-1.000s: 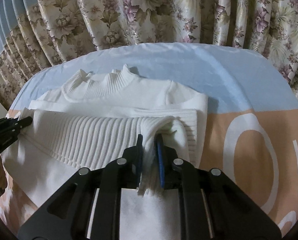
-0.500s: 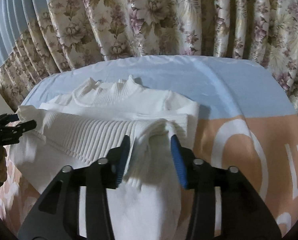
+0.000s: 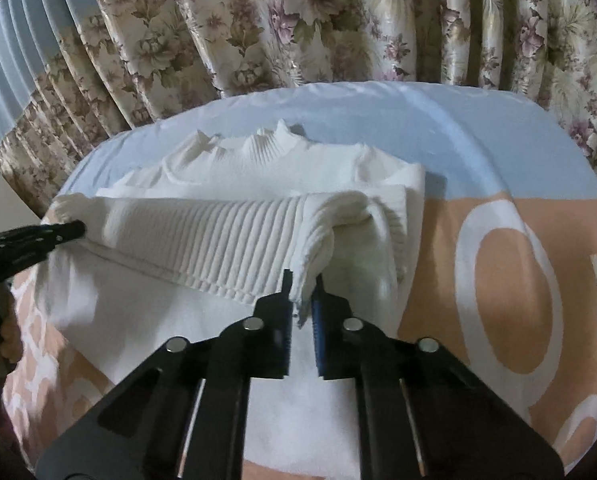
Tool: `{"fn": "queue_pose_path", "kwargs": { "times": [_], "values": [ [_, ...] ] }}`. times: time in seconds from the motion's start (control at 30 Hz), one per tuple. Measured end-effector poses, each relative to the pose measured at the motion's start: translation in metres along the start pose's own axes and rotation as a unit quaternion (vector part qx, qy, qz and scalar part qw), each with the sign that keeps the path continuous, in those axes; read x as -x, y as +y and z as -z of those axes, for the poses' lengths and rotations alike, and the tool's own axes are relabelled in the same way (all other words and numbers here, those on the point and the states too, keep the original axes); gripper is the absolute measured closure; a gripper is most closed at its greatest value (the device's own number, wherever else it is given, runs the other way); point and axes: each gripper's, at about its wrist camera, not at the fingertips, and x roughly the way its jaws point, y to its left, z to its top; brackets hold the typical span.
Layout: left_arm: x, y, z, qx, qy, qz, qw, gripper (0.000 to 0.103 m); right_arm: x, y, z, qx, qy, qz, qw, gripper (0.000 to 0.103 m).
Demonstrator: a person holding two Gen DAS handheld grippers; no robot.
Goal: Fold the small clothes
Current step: 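Lay the hem below the collar and open both tools, then press and smooth the folded sweater flat with both open tools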
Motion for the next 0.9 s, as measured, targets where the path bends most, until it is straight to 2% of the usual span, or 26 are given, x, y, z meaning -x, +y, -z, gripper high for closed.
{"fn": "queue_pose_path", "kwargs": {
  "times": [0.23, 0.3, 0.37, 0.4, 0.43, 0.47, 0.5, 0.57, 0.6, 0.77, 0.9],
  "values": [
    [-0.010, 0.009, -0.039, 0.021, -0.021, -0.003, 0.9995, 0.094, 0.000, -0.006, -0.047, -0.014, -0.044, -0.003, 0.999, 0.097],
    [-0.018, 0.010, -0.048, 0.024, -0.019, -0.005, 0.9995, 0.095, -0.007, -0.007, -0.062, -0.022, -0.049, 0.000, 0.999, 0.097],
    [-0.028, 0.010, -0.056, 0.021, -0.012, -0.022, 0.9995, 0.089, -0.021, -0.011, -0.073, -0.032, -0.035, 0.003, 0.999, 0.097],
    [-0.030, 0.011, -0.057, 0.023, -0.011, -0.030, 0.9992, 0.080, -0.030, -0.015, -0.078, -0.041, -0.025, 0.005, 0.999, 0.094],
    [-0.028, 0.013, -0.058, 0.026, -0.013, -0.036, 0.9989, 0.061, -0.037, -0.021, -0.082, -0.054, -0.019, 0.012, 0.998, 0.091],
    [-0.024, 0.016, -0.058, 0.030, -0.019, -0.041, 0.9985, 0.049, -0.039, -0.025, -0.085, -0.060, -0.016, 0.013, 0.998, 0.081],
    [-0.015, 0.019, -0.057, 0.034, -0.034, -0.051, 0.9975, 0.029, -0.038, -0.028, -0.087, -0.065, -0.021, 0.010, 0.998, 0.072],
    [0.001, 0.027, -0.052, 0.035, -0.054, -0.068, 0.9956, 0.028, -0.021, -0.035, -0.087, -0.066, -0.047, 0.018, 0.997, 0.057],
    [0.003, 0.030, -0.051, 0.035, -0.054, -0.070, 0.9954, 0.028, -0.015, -0.039, -0.085, -0.065, -0.052, 0.028, 0.996, 0.055],
    [0.020, 0.046, -0.034, 0.048, -0.043, -0.076, 0.9950, 0.028, -0.004, -0.060, -0.065, -0.079, -0.038, 0.038, 0.995, 0.055],
    [0.035, 0.040, -0.001, 0.038, -0.034, -0.068, 0.9964, 0.027, 0.001, -0.056, -0.037, -0.060, -0.016, 0.047, 0.997, 0.054]
  ]
}}
